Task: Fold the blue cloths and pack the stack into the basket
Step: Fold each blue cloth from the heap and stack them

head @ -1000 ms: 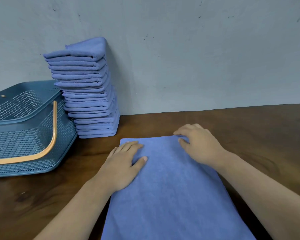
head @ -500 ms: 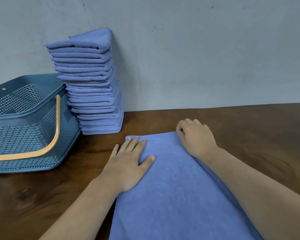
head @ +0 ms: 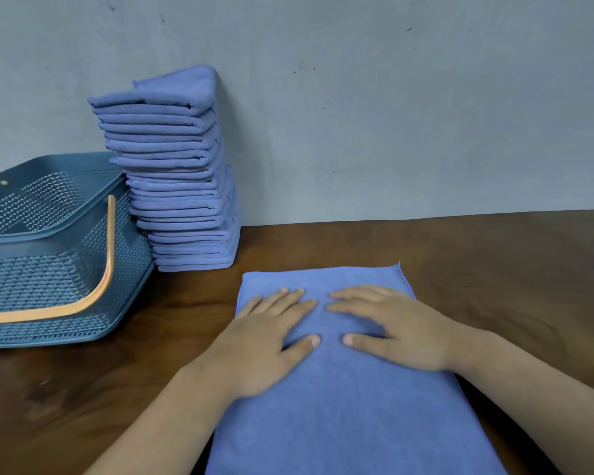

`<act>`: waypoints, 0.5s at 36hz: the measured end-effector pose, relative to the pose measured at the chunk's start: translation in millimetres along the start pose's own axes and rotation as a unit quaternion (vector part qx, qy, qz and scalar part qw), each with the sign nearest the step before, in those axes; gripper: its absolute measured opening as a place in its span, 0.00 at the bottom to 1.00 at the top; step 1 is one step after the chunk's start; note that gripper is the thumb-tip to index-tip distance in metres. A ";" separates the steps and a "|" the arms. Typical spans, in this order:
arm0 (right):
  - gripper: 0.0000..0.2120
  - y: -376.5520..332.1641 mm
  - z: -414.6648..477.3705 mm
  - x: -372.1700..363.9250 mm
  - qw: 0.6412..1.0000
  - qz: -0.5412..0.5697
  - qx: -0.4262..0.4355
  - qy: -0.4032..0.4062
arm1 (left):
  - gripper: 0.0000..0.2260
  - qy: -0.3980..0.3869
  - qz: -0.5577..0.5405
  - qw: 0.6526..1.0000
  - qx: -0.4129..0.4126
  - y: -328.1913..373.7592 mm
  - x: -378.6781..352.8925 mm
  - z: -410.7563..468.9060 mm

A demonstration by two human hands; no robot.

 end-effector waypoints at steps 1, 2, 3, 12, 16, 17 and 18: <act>0.29 9.5 -4.6 2.2 1.000 -0.008 -0.029 0.000 | 0.32 -0.003 0.010 1.000 0.021 -3.8 0.5 1.6; 0.31 20.5 -7.9 3.8 0.998 -0.019 -0.062 -0.005 | 0.34 -0.004 0.022 0.999 0.042 -7.3 1.5 2.6; 0.33 30.6 -11.1 5.2 0.995 -0.026 -0.095 -0.012 | 0.35 -0.008 0.032 0.998 0.061 -11.2 2.2 3.3; 0.29 68.0 -27.6 6.7 0.976 0.023 -0.214 -0.018 | 0.41 -0.016 0.026 0.984 0.178 -52.9 17.8 7.1; 0.28 76.0 -32.9 8.0 0.974 0.012 -0.224 -0.024 | 0.40 -0.013 0.027 0.981 0.192 -60.4 20.2 9.1; 0.29 77.7 -34.4 8.4 0.973 0.006 -0.229 -0.023 | 0.39 -0.014 0.031 0.979 0.200 -63.3 21.3 9.4; 0.31 79.2 -35.6 8.5 0.972 0.002 -0.233 -0.020 | 0.38 -0.012 0.039 0.977 0.209 -67.4 23.0 9.5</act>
Point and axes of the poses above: each hand's wrist, its own z-axis towards the middle knuckle, its own x-axis out of the back of the hand, y = z × x, the point moved 7 cm from there along z, towards the middle knuckle, and after that the axes turned 15 degrees about x, right-handed, at the moved point
